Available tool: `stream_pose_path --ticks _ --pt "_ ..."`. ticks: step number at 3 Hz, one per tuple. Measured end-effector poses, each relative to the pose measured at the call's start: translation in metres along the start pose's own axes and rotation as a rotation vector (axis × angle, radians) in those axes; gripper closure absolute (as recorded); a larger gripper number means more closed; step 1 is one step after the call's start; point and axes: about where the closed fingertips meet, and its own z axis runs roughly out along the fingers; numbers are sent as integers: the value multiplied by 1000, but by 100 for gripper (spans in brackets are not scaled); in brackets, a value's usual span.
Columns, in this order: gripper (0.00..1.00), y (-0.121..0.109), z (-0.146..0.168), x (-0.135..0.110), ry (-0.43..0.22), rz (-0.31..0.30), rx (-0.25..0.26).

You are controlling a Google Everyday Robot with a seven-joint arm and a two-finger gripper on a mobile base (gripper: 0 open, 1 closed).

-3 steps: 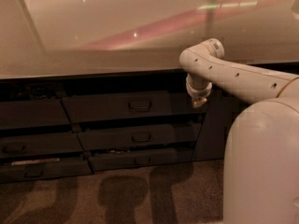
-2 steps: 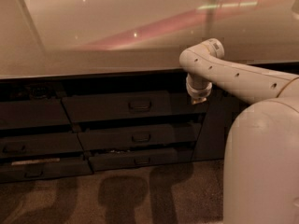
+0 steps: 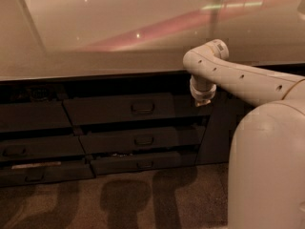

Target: Open top drawer

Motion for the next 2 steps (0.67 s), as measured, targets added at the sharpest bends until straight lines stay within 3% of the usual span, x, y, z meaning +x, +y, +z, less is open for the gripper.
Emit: stream_pose_path --ticks 2 --pt "100 1 0 -2 -1 -9 2"
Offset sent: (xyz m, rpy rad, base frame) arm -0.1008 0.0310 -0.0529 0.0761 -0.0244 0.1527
